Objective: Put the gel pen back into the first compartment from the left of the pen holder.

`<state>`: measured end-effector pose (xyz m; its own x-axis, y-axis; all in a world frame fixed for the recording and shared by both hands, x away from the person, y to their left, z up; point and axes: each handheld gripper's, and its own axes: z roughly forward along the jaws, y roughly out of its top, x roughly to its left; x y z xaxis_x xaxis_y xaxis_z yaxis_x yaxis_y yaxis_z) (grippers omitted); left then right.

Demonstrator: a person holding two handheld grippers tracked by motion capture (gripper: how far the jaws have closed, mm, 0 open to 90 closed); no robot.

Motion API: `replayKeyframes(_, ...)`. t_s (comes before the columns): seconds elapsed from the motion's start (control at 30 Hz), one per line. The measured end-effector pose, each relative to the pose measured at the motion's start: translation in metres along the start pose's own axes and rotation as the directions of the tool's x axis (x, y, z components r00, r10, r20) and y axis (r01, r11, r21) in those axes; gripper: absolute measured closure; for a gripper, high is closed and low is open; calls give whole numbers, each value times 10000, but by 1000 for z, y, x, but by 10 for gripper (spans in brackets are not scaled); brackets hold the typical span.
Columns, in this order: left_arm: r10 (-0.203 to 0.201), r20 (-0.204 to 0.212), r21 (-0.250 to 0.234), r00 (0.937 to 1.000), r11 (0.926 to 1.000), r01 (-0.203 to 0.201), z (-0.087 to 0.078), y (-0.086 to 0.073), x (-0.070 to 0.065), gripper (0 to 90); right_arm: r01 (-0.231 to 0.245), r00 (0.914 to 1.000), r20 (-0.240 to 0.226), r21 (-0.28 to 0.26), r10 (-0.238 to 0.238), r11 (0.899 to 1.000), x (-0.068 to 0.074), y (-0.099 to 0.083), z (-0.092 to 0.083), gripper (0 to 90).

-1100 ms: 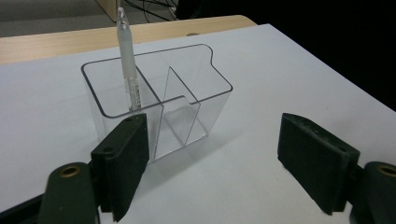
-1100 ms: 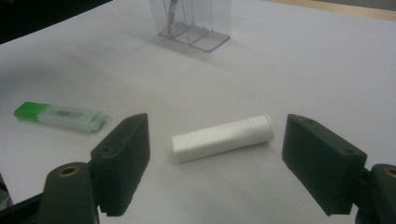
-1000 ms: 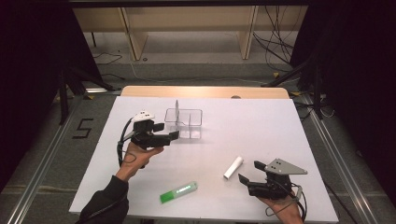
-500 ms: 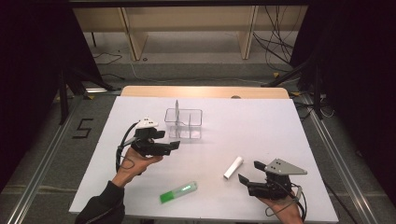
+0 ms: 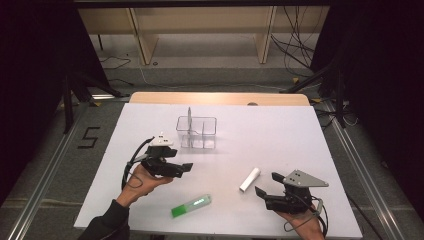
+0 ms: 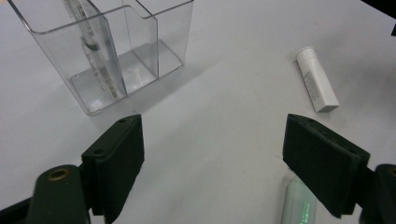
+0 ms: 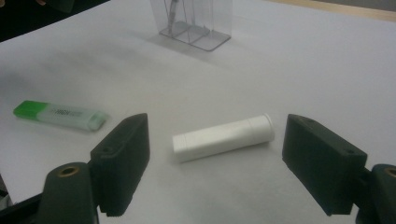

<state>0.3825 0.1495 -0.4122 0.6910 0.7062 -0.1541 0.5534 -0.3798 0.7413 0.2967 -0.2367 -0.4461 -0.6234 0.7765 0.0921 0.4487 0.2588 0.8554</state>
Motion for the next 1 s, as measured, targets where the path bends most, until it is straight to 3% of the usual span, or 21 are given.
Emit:
replayKeyframes(0.4, 23, 95, 428, 10000, 9991, -27, -2, -12, 0, 207, 48, 9999, -90, 5, -48, 10000, 1, -1, 1, 241)
replayKeyframes(0.73, 431, 81, 1114, 9990, 9928, -437, -3, -17, -6, 207, 22, 9999, -135, 59, -21, 10000, 0, -2, 2, 241)
replayKeyframes(1.0, 560, 123, 1346, 9984, 9893, -572, -5, -21, -9, 205, -7, 9998, -183, 72, 8, 10000, 1, -2, 3, 241)
